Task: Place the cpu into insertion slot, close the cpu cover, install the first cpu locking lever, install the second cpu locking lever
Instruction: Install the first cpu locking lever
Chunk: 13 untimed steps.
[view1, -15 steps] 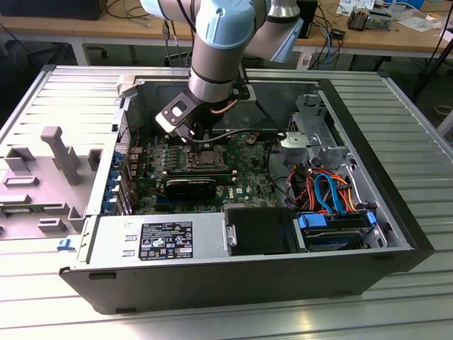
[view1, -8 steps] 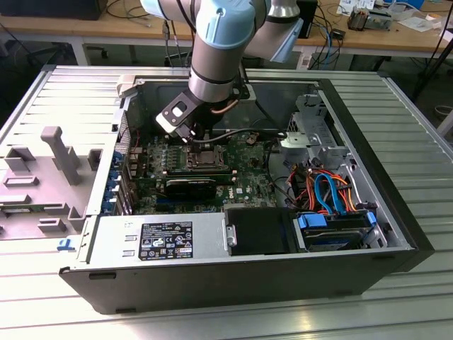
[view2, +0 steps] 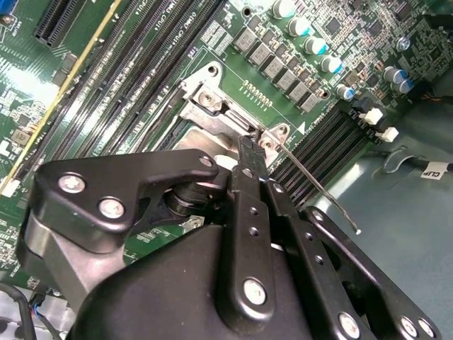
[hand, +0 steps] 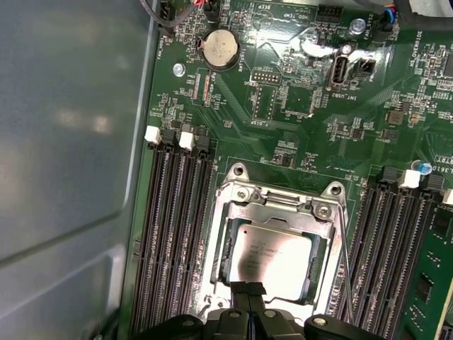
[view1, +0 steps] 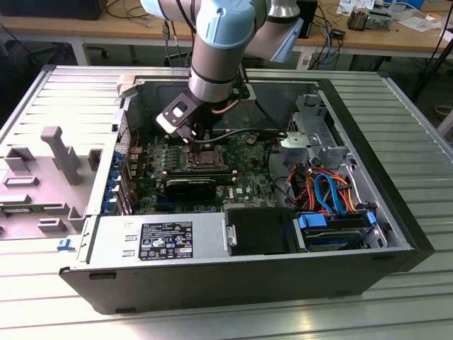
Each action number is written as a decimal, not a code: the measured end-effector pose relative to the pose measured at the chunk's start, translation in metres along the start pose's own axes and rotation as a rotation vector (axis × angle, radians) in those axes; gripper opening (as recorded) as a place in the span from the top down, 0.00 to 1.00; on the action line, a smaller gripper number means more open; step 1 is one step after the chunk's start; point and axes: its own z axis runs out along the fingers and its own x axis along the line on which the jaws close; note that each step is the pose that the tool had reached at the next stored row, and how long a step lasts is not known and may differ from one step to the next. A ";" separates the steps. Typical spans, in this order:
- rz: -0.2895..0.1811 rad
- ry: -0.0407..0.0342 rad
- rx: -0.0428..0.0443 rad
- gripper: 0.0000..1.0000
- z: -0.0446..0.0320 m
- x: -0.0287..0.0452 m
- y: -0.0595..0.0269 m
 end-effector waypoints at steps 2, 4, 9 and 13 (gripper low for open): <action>-0.003 -0.0004 0.0005 0.89 0.0000 0.0000 0.0000; -0.007 -0.0008 0.0012 0.89 0.0000 0.0000 0.0000; -0.014 -0.0019 0.0024 0.89 0.0000 0.0000 0.0000; -0.021 -0.0026 0.0034 0.89 0.0000 0.0000 0.0000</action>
